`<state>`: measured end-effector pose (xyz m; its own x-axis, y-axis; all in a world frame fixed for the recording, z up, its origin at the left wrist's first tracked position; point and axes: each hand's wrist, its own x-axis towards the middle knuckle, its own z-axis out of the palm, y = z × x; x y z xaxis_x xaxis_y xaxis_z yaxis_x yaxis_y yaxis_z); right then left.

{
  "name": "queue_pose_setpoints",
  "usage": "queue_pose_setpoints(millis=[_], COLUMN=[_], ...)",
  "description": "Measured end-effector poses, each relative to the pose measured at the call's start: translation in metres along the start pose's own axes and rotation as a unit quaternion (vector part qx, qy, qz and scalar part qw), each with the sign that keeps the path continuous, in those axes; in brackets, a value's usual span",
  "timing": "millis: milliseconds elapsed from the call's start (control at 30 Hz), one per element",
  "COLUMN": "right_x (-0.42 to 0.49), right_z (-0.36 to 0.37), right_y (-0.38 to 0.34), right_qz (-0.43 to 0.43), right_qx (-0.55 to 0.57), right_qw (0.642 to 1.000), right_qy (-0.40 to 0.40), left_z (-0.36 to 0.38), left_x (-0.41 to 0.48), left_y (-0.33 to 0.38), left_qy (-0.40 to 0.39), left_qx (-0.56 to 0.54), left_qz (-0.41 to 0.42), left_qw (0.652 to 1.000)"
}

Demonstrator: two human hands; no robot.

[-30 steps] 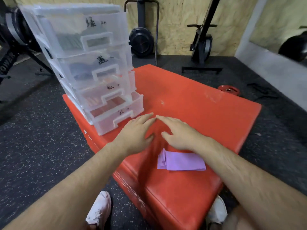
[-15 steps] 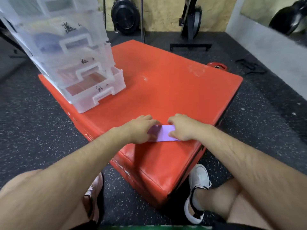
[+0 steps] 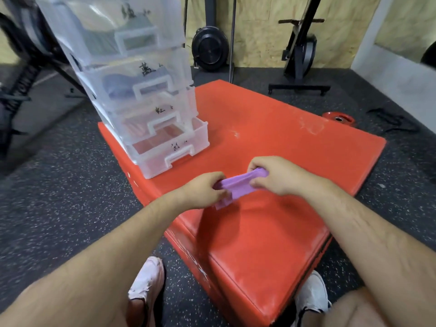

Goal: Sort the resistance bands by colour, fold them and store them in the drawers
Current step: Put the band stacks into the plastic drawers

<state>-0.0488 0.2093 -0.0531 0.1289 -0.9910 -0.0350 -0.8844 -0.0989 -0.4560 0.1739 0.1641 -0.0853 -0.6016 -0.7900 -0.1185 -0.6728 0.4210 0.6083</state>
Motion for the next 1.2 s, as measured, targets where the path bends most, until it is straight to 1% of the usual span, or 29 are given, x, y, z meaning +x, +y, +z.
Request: queue_pose_setpoints(millis=[67,200,300,367,433,500,600,667,767,867,933,1033,1100,1133,1200], right_x=[0.015,0.05,0.081,0.108,0.136,0.162,0.194,0.21,0.225,0.229,0.227,0.219,0.211,0.206,0.189], right_z=[-0.004,0.002,0.014,0.021,0.023,0.024,0.031,0.039,0.049,0.058,0.065,0.073,0.076,0.078,0.088], right_y=[-0.008,-0.036,-0.06,-0.073,-0.086,-0.1,-0.116,-0.119,-0.117,-0.111,-0.108,-0.11,-0.114,-0.116,-0.124], right_qz=[-0.022,-0.061,-0.121,-0.151,-0.158,-0.163,-0.167,-0.162,-0.143,-0.118,-0.102,-0.099,-0.084,-0.074,-0.077], right_qx=[0.026,0.086,0.094,0.064,0.017,0.005,0.023,0.013,0.004,0.036,0.048,0.05,0.038,0.036,0.068], right_qw=[0.999,0.993,0.983,0.973,0.963,0.958,0.962,0.966,0.973,0.976,0.979,0.98,0.979,0.976,0.955], right_qy=[0.014,0.048,0.103,0.162,0.218,0.237,0.217,0.203,0.181,0.177,0.169,0.164,0.18,0.204,0.28], left_z=[-0.021,-0.058,-0.082,-0.094,-0.105,-0.114,-0.123,-0.124,-0.123,-0.121,-0.121,-0.121,-0.121,-0.121,-0.121], left_x=[-0.006,-0.022,-0.031,-0.034,-0.031,-0.023,-0.011,-0.004,0.004,0.007,0.003,-0.004,-0.009,-0.013,-0.023], left_y=[-0.006,-0.026,-0.048,-0.064,-0.08,-0.097,-0.115,-0.121,-0.129,-0.137,-0.139,-0.145,-0.147,-0.147,-0.146], left_qy=[0.059,0.148,0.242,0.304,0.357,0.387,0.41,0.416,0.397,0.374,0.373,0.363,0.355,0.364,0.416], left_qx=[0.012,-0.034,0.03,0.07,0.117,0.164,0.161,0.153,0.182,0.25,0.26,0.26,0.263,0.247,0.168], left_qz=[0.002,0.002,0.022,0.024,0.038,0.038,0.007,-0.01,-0.001,0.009,0.013,0.026,0.032,0.036,0.021], left_qw=[0.998,0.988,0.97,0.95,0.926,0.906,0.898,0.896,0.9,0.893,0.891,0.895,0.897,0.897,0.894])
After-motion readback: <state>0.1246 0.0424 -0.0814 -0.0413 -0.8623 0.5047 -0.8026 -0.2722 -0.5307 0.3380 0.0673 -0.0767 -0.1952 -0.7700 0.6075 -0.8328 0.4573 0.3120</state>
